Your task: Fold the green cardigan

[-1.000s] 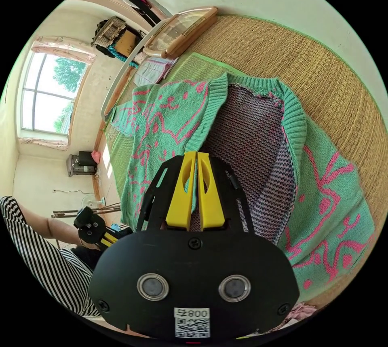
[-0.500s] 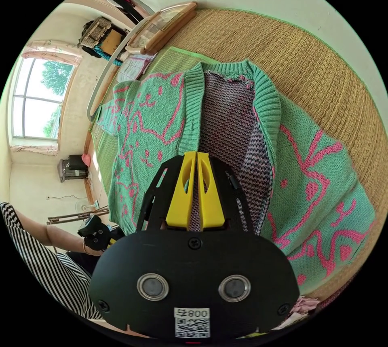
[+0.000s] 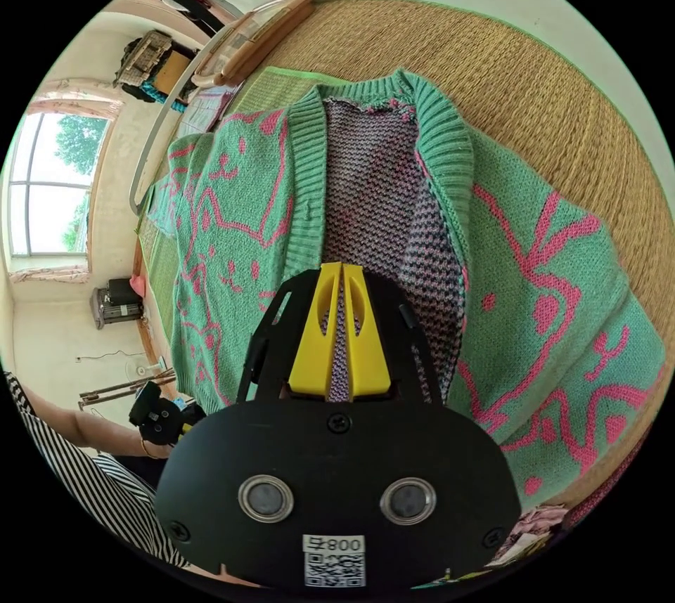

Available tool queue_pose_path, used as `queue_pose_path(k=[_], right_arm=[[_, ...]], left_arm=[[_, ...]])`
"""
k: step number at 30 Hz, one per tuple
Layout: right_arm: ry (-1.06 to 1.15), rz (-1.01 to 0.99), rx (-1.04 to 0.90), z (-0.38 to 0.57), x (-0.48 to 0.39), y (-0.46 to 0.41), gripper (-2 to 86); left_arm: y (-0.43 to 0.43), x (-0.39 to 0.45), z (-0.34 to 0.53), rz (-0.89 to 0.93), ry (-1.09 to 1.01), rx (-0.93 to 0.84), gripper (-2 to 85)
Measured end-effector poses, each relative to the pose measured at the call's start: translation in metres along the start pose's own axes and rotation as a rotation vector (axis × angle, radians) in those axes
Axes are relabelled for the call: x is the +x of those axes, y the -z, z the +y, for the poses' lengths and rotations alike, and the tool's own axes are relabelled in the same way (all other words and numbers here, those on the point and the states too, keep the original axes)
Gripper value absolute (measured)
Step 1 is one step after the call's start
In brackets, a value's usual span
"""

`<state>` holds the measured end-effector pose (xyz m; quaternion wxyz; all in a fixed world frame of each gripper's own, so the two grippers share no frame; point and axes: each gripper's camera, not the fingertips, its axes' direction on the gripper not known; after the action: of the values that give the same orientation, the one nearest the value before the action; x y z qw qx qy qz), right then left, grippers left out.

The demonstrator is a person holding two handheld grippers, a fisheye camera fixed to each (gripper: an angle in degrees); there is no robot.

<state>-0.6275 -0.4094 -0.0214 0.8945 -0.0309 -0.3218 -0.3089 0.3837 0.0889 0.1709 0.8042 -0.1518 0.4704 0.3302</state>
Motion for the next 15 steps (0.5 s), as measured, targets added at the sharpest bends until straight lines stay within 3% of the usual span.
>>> queue_pose_path(k=[5,9,15], right_arm=[[-0.001,-0.073,0.015,0.041,-0.002,0.020,0.1],[0.100,-0.181,-0.112,0.101,-0.048,0.007,0.1],[0.243,-0.194,-0.376,0.177,-0.113,-0.045,0.1]], left_arm=[[0.018,0.003,0.008,0.068,-0.025,0.025,1.6],[0.031,0.003,0.017,0.045,-0.007,0.027,0.8],[0.056,-0.029,0.029,-0.208,0.154,0.042,0.2]])
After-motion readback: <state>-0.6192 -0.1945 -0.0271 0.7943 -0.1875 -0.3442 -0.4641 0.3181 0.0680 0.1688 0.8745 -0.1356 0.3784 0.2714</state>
